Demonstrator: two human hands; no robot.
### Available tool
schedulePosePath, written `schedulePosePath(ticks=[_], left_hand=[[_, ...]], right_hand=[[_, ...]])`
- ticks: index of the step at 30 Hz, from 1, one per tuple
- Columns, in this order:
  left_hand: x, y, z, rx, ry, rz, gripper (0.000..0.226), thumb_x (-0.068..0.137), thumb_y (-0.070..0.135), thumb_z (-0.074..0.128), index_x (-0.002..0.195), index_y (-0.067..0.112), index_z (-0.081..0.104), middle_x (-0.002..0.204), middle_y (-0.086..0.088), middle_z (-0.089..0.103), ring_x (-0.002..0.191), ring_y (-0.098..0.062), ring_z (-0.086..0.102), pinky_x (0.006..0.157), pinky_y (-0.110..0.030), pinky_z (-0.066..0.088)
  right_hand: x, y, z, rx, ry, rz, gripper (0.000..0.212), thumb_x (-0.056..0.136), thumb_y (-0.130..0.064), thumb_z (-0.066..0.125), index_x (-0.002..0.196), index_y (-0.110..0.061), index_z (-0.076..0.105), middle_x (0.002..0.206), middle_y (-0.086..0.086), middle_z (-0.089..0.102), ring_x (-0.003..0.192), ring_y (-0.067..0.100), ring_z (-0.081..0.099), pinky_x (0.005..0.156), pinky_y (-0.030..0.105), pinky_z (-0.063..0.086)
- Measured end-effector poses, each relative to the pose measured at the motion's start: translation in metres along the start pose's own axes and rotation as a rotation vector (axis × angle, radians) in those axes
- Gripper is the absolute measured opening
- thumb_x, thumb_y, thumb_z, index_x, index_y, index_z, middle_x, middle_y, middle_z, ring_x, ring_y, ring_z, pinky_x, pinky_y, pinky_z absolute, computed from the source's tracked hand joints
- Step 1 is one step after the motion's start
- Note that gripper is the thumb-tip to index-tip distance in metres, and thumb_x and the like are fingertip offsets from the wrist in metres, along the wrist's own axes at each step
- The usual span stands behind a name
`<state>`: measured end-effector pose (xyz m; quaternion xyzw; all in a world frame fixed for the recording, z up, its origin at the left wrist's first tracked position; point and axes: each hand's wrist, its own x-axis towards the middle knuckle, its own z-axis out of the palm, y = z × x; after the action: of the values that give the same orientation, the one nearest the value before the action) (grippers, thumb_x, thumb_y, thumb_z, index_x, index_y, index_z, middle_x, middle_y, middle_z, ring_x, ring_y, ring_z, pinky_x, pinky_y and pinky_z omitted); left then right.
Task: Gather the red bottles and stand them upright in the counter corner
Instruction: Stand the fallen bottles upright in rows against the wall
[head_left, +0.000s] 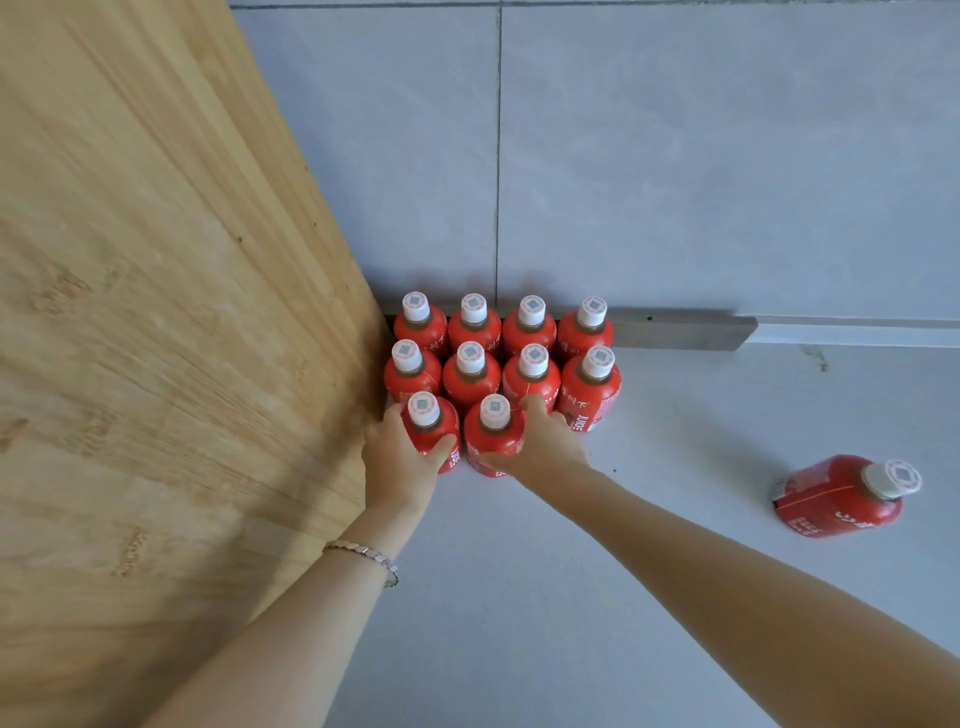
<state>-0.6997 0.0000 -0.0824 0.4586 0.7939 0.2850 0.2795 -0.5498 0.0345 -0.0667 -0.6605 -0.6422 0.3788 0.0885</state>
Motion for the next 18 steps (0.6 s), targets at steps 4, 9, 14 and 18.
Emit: schedulePosePath(ticks=[4,9,14,18], left_hand=[[-0.007,-0.002,0.005,-0.151,0.015,0.053,0.053,0.075,0.022,0.073,0.124,0.019,0.052,0.124,-0.002,0.064,0.117,-0.020,0.058,0.103,-0.043,0.047],[-0.010,0.003,0.007,-0.220,0.015,0.078,0.057,0.079,0.013,0.071,0.131,0.016,0.047,0.132,-0.004,0.059,0.124,-0.020,0.054,0.107,-0.042,0.044],[-0.011,0.020,0.009,0.035,0.163,0.133,0.054,0.074,0.013,0.067,0.125,0.008,0.048,0.121,-0.014,0.059,0.113,-0.032,0.057,0.096,-0.048,0.049],[-0.035,0.056,0.011,0.320,0.176,0.424,0.043,0.075,0.018,0.072,0.112,0.001,0.057,0.109,-0.020,0.060,0.102,-0.039,0.055,0.086,-0.047,0.048]], right_hand=[[-0.001,0.006,0.006,0.110,-0.026,-0.014,0.070,0.072,-0.041,0.076,0.128,-0.015,0.042,0.124,0.006,0.058,0.116,0.024,0.058,0.089,0.029,0.047],[-0.006,0.006,0.010,0.268,0.016,-0.017,0.066,0.075,-0.022,0.077,0.131,-0.012,0.043,0.129,0.009,0.057,0.118,0.025,0.056,0.094,0.031,0.046],[-0.018,0.013,-0.003,0.497,-0.120,0.079,0.062,0.075,-0.023,0.077,0.129,-0.008,0.050,0.127,0.008,0.060,0.106,0.025,0.063,0.087,0.032,0.055],[-0.042,0.042,-0.044,0.289,-0.286,-0.002,0.042,0.083,-0.021,0.068,0.122,-0.010,0.057,0.102,-0.001,0.066,0.070,0.014,0.063,0.064,0.018,0.053]])
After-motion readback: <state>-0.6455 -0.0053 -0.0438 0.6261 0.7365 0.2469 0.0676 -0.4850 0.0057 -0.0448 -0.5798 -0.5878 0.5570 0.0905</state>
